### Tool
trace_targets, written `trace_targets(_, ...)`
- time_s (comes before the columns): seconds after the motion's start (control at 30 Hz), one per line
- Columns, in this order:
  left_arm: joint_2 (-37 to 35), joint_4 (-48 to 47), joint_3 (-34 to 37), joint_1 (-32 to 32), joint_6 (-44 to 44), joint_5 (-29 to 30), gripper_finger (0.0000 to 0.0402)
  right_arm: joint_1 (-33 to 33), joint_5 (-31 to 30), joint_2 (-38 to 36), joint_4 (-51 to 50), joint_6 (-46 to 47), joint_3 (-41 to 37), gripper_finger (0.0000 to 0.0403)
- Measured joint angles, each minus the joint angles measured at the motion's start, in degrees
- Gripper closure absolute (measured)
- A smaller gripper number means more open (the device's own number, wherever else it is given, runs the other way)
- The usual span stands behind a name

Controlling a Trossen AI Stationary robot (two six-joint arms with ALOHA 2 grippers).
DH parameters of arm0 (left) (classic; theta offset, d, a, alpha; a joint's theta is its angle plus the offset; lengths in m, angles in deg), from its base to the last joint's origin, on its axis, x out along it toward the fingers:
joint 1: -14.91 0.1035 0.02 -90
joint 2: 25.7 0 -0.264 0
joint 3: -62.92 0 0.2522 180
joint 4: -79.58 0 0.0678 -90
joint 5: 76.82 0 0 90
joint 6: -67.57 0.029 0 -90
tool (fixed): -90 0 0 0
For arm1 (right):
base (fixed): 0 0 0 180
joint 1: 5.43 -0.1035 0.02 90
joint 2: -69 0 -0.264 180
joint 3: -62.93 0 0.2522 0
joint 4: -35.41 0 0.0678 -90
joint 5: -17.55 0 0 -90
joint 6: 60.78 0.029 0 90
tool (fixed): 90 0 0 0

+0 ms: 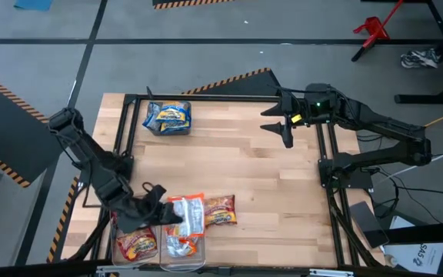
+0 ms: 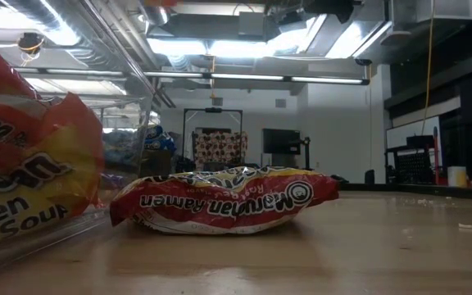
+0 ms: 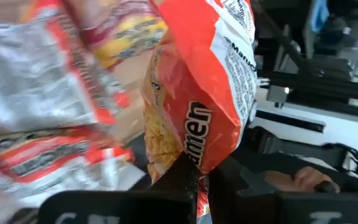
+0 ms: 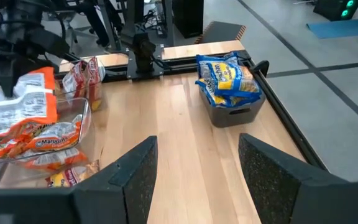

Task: Sort Maruchan noodles
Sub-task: Put the orange noodle pack into the right transparent bin

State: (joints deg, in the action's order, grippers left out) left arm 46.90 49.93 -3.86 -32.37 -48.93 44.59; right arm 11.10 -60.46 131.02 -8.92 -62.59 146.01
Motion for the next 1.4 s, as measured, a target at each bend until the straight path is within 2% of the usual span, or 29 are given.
trace_targets(0.13,0.04,0.2,1.61,-1.99,-4.33,1.71,0.0398,0.0,0.01,0.01,-0.06,-0.02,-0.02,0.0192)
trace_targets(0.4,1.05,0.7,2.85,-1.61,-6.04,0.27,0.0398,0.0,0.07,0.02,-1.55,-0.02,-0.01,0.0192)
trace_targets(0.73,4.01,3.35,2.94,1.09,-5.01,-8.48,0.0394,0.0,0.13,0.02,-2.6,-0.02,-0.02,0.0192)
trace_targets(1.0,4.01,0.07,2.94,1.8,-4.93,-10.11,0.0374,0.0,0.64,0.02,-2.62,-0.02,0.0,0.0192)
trace_targets(1.2,3.76,-3.06,2.94,2.0,-2.04,-11.42,0.0343,0.0,0.8,0.02,-2.64,-0.09,-0.01,0.0192)
trace_targets(1.4,2.35,-4.31,2.94,2.16,5.16,-12.57,0.029,-0.02,5.83,0.02,-3.23,-2.47,0.0,0.0192)
